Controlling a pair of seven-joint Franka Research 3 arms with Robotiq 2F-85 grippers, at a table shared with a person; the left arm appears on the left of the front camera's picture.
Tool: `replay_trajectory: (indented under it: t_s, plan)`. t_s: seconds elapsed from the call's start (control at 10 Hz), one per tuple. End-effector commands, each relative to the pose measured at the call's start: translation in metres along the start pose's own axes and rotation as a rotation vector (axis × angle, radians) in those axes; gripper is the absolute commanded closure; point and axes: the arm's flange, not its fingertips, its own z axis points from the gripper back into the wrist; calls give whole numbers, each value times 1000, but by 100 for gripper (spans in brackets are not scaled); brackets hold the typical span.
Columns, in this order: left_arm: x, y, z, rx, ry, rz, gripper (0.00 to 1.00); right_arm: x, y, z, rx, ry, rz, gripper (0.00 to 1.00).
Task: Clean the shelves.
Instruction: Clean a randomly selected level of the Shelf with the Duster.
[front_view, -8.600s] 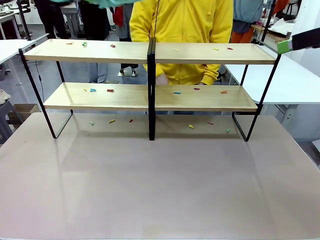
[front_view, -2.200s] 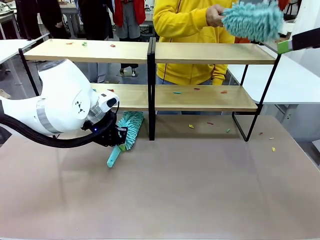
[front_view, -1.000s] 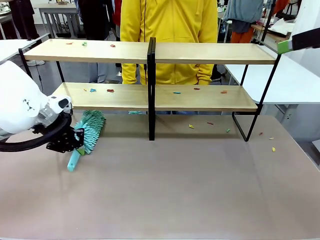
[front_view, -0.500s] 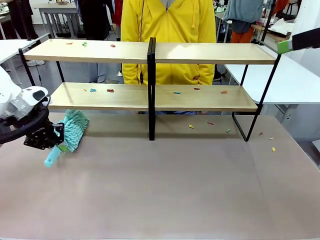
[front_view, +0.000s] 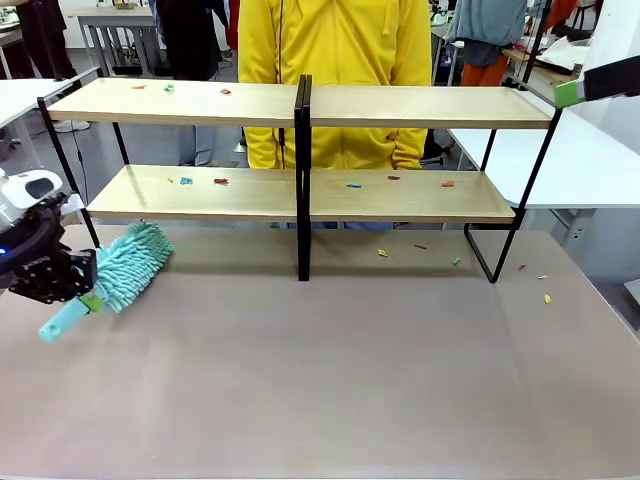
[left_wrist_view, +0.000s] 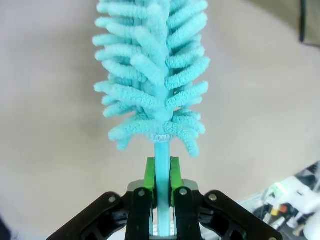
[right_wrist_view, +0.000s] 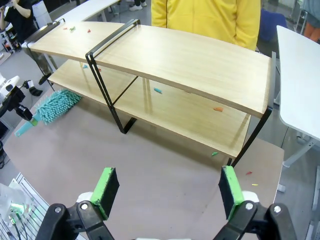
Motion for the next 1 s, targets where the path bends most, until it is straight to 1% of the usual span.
replay_trajectory:
  t_s: [0.0,0.2,0.4,0.5,0.6,0.9]
  plan:
    - [-120,25,-33,-5,-75,14,87,0,-1,0,9,1,3,0]
    - [-115,26,-35,-9,-86,48,87,0,-1,0,9,1,3,0]
    - [-106,21,-37,13,-63,63,87,0,-1,0,9,1,3,0]
    - [-98,22,-38,33,-75,59,87,0,-1,0,9,1,3,0]
    - [0,14,16,-7,-45,44,87,0,-1,0,9,1,3,0]
    - [0,14,16,-7,-45,44,87,0,-1,0,9,1,3,0]
